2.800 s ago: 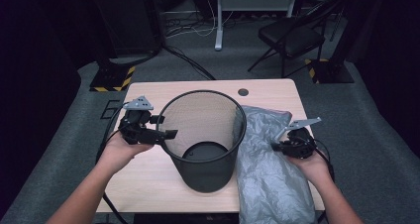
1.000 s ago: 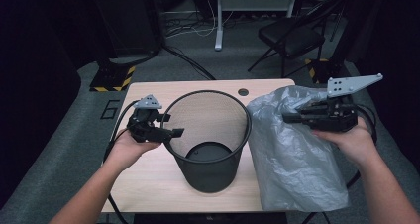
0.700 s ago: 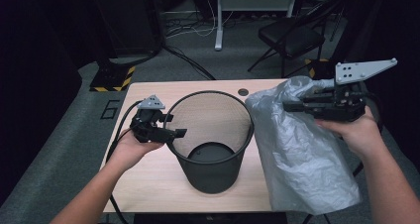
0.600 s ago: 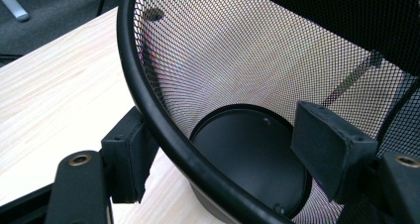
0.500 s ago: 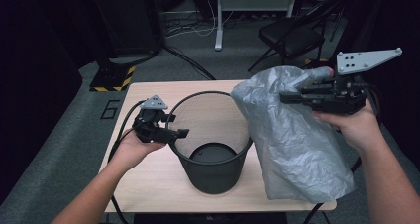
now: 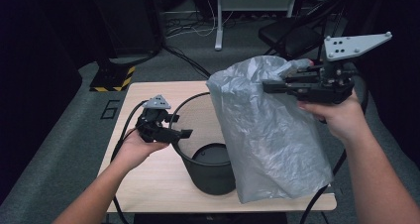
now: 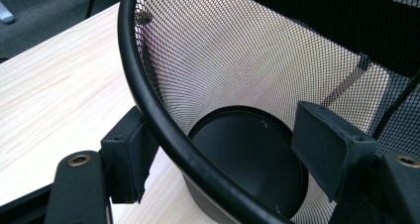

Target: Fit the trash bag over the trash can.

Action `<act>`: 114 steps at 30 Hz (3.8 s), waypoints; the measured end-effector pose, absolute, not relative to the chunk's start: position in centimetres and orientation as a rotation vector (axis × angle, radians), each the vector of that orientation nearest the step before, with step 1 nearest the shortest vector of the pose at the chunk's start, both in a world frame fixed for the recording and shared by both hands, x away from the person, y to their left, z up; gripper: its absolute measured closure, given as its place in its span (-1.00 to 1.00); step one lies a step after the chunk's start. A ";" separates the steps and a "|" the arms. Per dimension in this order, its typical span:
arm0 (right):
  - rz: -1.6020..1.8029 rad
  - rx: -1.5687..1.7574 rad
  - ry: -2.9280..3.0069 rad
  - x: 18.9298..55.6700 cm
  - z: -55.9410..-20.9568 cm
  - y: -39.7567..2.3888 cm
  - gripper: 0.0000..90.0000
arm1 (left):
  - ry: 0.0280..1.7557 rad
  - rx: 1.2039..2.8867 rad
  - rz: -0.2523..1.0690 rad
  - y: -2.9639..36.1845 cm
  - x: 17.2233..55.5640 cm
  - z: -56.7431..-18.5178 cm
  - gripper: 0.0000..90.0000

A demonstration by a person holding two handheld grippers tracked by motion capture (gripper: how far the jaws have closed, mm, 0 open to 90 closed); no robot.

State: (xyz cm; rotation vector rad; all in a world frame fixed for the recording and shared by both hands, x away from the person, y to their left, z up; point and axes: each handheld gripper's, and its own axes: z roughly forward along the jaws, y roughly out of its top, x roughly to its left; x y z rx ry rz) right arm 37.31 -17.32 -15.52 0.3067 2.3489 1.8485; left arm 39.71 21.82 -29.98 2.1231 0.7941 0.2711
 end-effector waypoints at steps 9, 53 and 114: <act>1.800 0.277 2.413 38.6 -16.8 -14.3 0.88 | 0.769 2.124 0.253 20.7 39.8 -30.0 -0.43; 1.706 0.346 2.603 42.2 -24.8 -8.2 0.88 | 0.695 2.060 0.285 22.9 38.3 -25.4 -0.45; 1.692 0.336 2.457 40.0 -21.3 -8.5 0.03 | 0.526 2.123 0.437 20.5 38.6 -23.5 0.82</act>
